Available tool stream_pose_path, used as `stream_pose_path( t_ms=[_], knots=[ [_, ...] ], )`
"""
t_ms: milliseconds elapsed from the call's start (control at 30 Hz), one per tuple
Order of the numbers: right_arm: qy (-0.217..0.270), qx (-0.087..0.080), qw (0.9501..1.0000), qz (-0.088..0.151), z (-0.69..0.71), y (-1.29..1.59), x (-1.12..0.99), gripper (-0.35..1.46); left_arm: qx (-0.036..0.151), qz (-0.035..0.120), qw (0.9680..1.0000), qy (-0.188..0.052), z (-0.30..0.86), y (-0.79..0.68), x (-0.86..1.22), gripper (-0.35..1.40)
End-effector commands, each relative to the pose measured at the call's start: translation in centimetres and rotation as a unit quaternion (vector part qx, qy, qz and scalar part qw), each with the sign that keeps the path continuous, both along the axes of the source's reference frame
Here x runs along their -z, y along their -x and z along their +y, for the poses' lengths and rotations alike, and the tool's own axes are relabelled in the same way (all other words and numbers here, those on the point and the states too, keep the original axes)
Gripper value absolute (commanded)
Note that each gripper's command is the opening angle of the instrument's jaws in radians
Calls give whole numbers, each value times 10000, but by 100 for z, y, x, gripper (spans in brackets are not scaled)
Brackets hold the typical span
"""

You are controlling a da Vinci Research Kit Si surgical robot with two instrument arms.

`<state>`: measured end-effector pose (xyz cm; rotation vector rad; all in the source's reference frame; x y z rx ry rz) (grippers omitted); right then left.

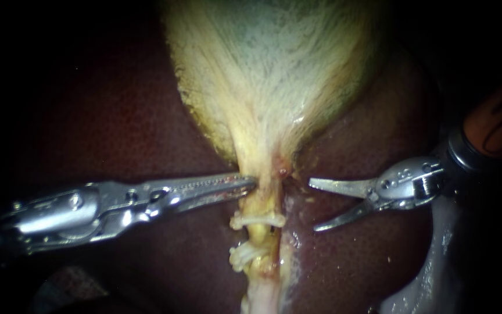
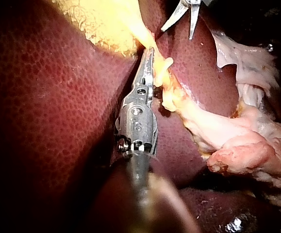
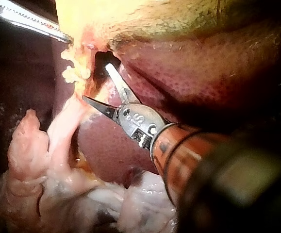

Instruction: Go to the cutting position left tube

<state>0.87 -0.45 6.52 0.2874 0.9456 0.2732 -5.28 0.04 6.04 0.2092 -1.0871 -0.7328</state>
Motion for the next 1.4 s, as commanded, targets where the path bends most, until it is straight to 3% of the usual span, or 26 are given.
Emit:
stream_pose_path(
  t_ms=[33,200,400,633,767,933,1167,1400],
  knots=[
    [-34,49,10000,43,-2,0,1,143,-4,-5,10000,-2,1,-1,1,-3],
    [-211,319,9988,306,-24,-14,-2,143,8,-7,10000,-34,17,-11,2,-3],
    [-466,422,9969,471,-55,-55,-19,143,109,55,9999,-57,40,-30,0,-3],
    [-551,650,9958,349,-82,-77,-53,142,126,61,9999,-78,38,-35,19,-3],
    [-535,738,9956,207,-85,-75,-70,140,156,28,9998,-108,37,-37,31,-3],
    [-520,764,9957,116,-79,-67,-79,138,153,23,9998,-81,33,-38,41,-3],
    [-494,727,9961,39,-74,-63,-81,137,172,22,9998,-70,24,-34,55,-3],
    [-539,765,9956,70,-78,-83,-83,138,172,23,9998,-62,20,-29,57,-3]
  ],
)
